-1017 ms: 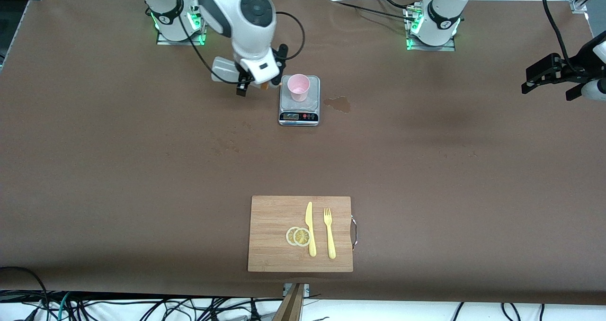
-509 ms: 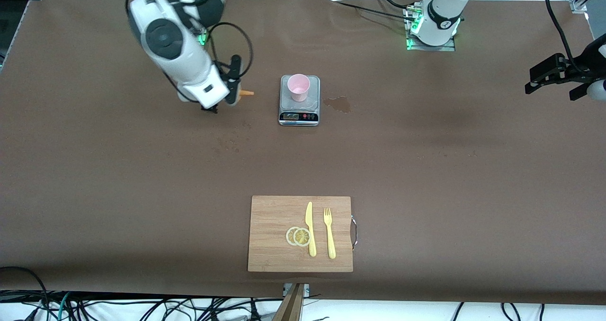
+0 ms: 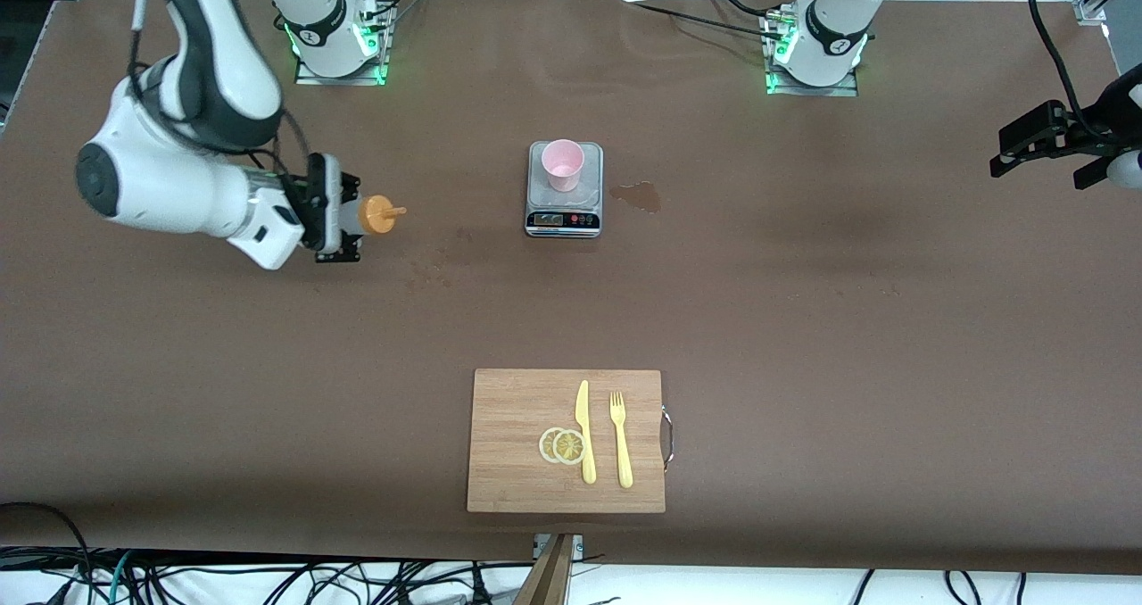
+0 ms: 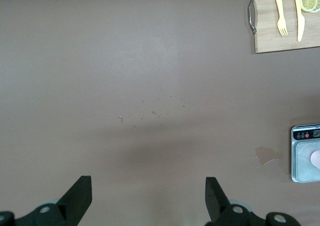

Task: Add sauce to pink cup with both arms
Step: 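Carry the squeeze bottle back and set it upright on the table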

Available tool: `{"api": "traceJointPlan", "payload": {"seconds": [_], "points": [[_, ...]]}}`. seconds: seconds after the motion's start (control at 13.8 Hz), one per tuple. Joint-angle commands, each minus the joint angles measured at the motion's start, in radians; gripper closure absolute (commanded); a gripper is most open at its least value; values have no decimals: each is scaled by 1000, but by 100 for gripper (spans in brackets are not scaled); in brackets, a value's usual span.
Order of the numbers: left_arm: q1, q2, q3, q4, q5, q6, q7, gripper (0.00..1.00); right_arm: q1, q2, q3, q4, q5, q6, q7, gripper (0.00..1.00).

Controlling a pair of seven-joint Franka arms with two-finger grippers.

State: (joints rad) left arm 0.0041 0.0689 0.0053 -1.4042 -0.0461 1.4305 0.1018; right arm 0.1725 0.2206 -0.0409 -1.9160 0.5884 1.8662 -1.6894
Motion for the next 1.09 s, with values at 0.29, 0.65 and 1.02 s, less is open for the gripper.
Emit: {"api": "traceJointPlan", "payload": {"seconds": [0.29,0.65,1.02], "points": [[8,11,-4,33,-11,-24,-1,0,-53,250,-165,23,432,-157,-629,88],[8,11,-4,33,-11,-24,-1,0,-96,503,-185,141,660,-304,-849,87],[7,12,-5,31,-11,-24,-1,0,-96,574,-171,175,781,-338,-880,86]]}}
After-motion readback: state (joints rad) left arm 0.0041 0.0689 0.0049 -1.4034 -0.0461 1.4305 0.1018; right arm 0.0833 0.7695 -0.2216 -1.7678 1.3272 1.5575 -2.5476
